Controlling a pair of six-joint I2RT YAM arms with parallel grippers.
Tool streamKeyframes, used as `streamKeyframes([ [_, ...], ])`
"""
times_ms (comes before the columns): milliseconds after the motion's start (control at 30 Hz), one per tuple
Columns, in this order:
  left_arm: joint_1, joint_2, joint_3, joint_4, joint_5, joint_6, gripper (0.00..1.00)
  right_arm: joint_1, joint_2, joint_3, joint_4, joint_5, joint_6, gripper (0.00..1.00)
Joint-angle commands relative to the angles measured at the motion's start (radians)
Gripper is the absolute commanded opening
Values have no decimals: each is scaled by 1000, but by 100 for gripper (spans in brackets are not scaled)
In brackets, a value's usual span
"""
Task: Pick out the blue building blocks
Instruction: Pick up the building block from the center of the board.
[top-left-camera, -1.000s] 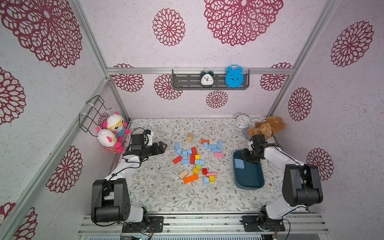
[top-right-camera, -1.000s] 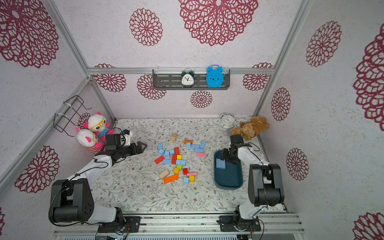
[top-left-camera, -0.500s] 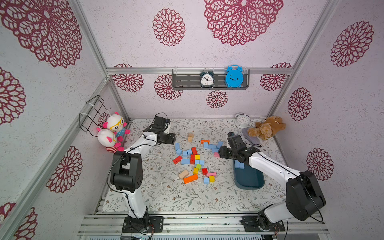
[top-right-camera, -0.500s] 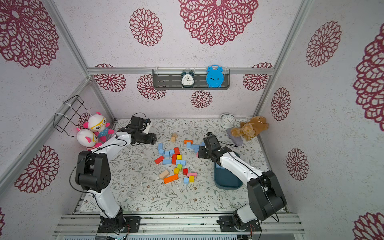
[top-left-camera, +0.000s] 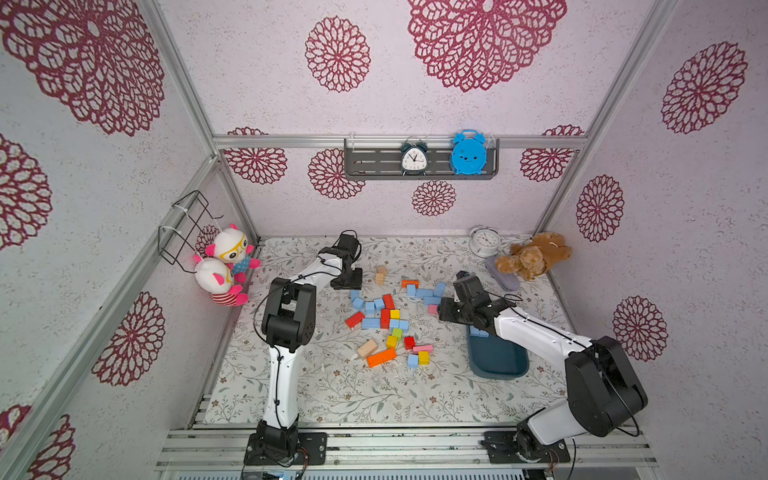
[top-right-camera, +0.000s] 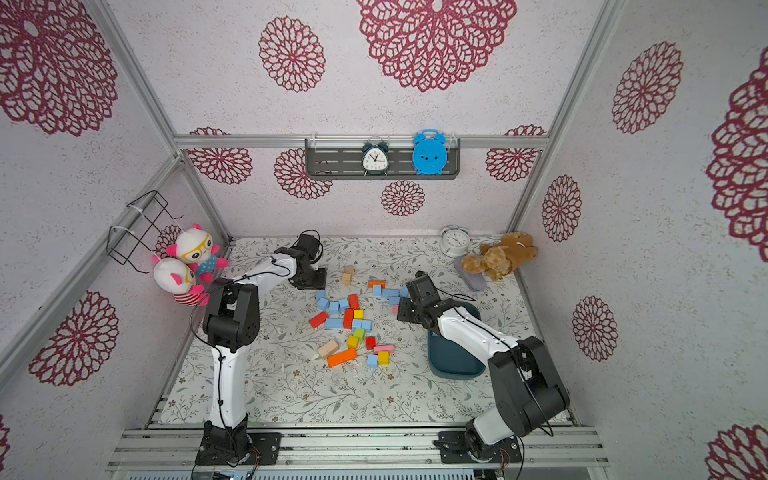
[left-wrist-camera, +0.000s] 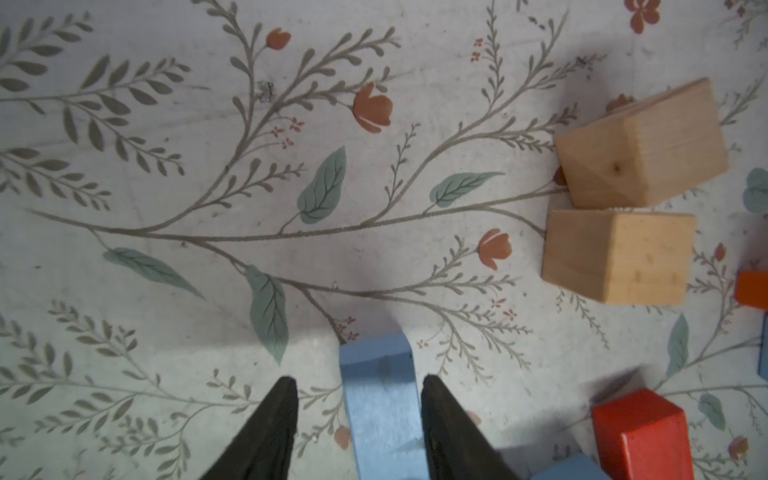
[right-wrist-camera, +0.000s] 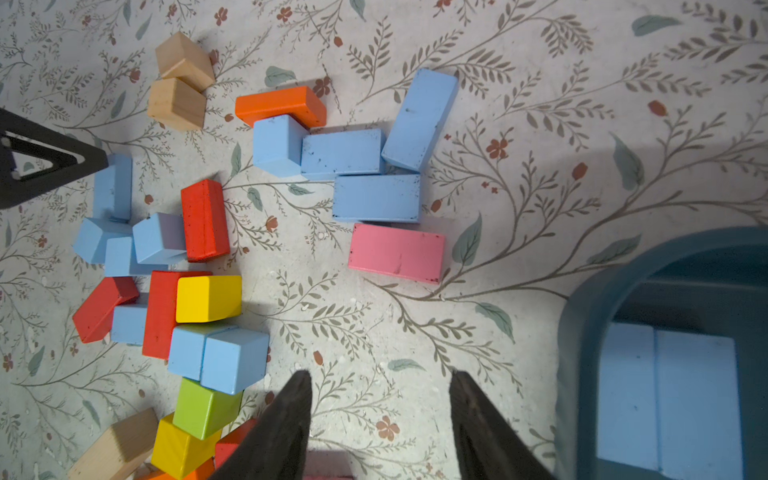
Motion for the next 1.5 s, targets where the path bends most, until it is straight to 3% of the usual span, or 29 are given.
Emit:
streamKeyframes([
  [0, -3, 23, 37, -36, -11, -47, 47, 4, 3, -1, 23, -11, 20, 56],
  [467, -27, 61, 0, -26, 14, -104, 46, 14, 1, -3, 48, -43, 53, 54],
  [733, -24, 37, 8, -29, 2, -107, 23, 28, 8, 26, 51, -59, 46, 54],
  [833, -16, -19, 1, -28, 14, -115, 21, 34, 8, 16, 108, -111, 64, 54],
  [1100, 30, -289, -222, 136, 281, -207, 18, 81, 52, 44, 353, -265, 191, 54],
  [1267, 29, -422, -332, 206, 361, -277, 18, 152, 143, 102, 486, -273, 272, 53],
  [1467, 18, -488, -401, 262, 428, -339, 18, 201, 248, 200, 500, -273, 292, 51],
])
